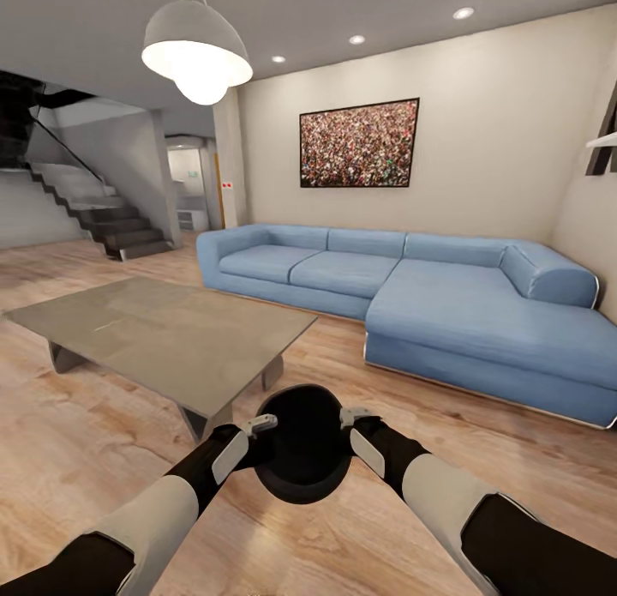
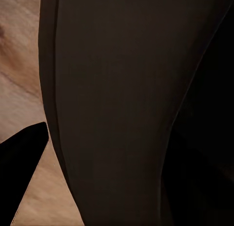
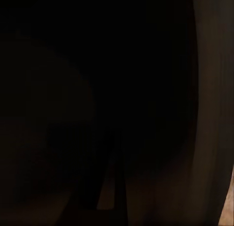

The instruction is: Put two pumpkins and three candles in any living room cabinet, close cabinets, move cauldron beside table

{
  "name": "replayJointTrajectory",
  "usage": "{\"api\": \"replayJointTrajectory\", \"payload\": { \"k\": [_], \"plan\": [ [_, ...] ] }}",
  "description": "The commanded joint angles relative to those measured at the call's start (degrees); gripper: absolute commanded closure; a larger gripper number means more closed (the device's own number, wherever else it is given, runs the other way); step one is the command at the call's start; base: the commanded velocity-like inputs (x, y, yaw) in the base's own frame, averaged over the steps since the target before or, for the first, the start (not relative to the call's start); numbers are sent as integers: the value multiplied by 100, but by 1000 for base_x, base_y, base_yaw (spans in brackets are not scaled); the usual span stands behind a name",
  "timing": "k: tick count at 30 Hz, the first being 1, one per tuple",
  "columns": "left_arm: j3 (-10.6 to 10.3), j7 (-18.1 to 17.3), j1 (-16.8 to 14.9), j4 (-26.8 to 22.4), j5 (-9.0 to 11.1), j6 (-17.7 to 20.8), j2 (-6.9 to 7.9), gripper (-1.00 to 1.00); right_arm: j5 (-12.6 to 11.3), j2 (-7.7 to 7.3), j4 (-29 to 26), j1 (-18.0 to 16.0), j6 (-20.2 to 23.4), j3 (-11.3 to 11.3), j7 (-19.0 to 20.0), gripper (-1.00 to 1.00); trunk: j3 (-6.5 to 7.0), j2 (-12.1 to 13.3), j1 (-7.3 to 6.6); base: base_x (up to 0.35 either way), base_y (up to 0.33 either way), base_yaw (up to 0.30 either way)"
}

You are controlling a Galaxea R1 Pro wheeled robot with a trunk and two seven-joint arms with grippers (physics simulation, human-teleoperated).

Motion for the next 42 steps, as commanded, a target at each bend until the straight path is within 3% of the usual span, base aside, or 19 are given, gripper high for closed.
{"api": "replayJointTrajectory", "payload": {
  "k": [1, 7, 21, 42],
  "plan": [
    [-16, 51, -5, 0, -103, 35, 7, 100, -96, -3, -50, -7, 13, 53, -43, 100, -9, -4, -2, 0, 0, 276],
    [-16, 51, -5, 0, -101, 35, 7, 100, -95, -3, -50, -7, 13, 55, -43, 100, -32, -4, -2, 87, -102, 253],
    [-17, 51, -5, 0, -99, 35, 7, 100, -96, -3, -50, -7, 13, 53, -43, 100, -36, -4, -2, 164, -245, 42],
    [-20, 51, -5, 6, -100, 35, -1, 100, -94, -3, -50, -7, 13, 55, -43, 100, -42, -4, -2, 204, -254, 246]
  ]
}}
